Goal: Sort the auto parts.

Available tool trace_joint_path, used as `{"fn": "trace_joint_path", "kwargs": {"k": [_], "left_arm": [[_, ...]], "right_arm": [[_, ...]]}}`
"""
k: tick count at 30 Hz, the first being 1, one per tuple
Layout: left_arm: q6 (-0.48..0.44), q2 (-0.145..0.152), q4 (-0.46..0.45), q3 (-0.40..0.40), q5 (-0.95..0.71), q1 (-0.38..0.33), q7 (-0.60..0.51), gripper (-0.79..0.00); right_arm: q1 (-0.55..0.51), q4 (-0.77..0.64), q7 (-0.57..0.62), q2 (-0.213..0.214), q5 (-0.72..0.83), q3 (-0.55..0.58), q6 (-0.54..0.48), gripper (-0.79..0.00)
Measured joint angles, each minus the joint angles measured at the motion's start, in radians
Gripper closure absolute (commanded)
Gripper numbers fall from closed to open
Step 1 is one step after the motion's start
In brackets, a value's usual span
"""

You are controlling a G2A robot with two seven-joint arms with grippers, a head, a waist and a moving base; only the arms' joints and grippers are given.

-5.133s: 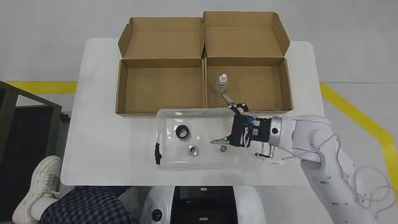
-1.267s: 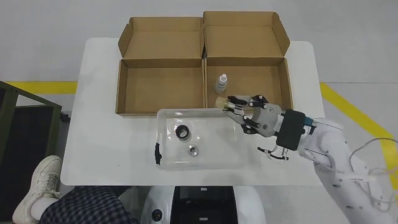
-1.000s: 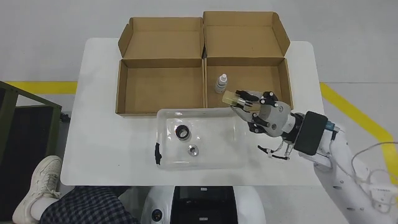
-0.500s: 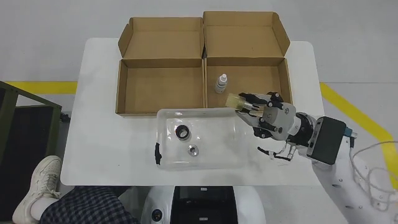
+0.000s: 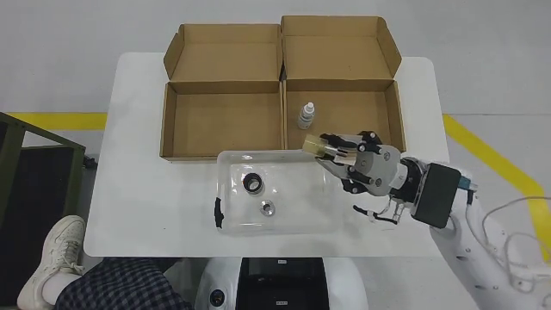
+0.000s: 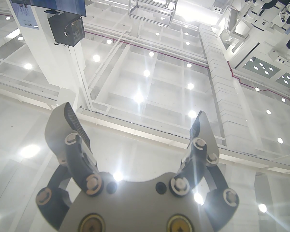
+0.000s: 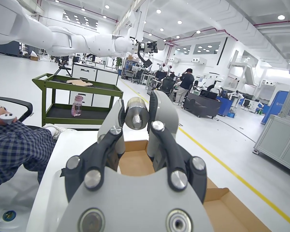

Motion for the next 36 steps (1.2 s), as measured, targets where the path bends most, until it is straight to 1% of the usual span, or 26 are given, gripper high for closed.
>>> {"fn": "trace_joint_path", "kwargs": {"k": [4, 9, 16, 21, 25, 33, 36], "left_arm": [[0.000, 0.000, 0.000, 0.000, 0.000, 0.000, 0.000, -0.785], [0.000, 0.000, 0.000, 0.000, 0.000, 0.000, 0.000, -0.785], [0.000, 0.000, 0.000, 0.000, 0.000, 0.000, 0.000, -0.785], [0.000, 0.000, 0.000, 0.000, 0.000, 0.000, 0.000, -0.785], [0.000, 0.000, 0.000, 0.000, 0.000, 0.000, 0.000, -0.785], [0.000, 0.000, 0.000, 0.000, 0.000, 0.000, 0.000, -0.785], [0.000, 0.000, 0.000, 0.000, 0.000, 0.000, 0.000, -0.785]], "right_arm": [[-0.002, 0.025, 0.057, 0.001, -0.009, 0.004, -0.024, 0.000], [-0.006, 0.089, 0.159, 0.005, 0.009, 0.034, -0.031, 0.000], [0.020, 0.172, 0.300, 0.010, 0.022, 0.070, -0.034, 0.000], [0.064, 0.247, 0.399, 0.011, 0.030, 0.076, -0.045, 0.000], [0.111, 0.312, 0.507, 0.009, 0.059, 0.066, -0.045, 0.000], [0.235, 0.444, 0.699, -0.003, 0.108, -0.009, -0.065, 0.000], [0.283, 0.489, 0.750, -0.011, 0.101, -0.043, -0.050, 0.000]]}}
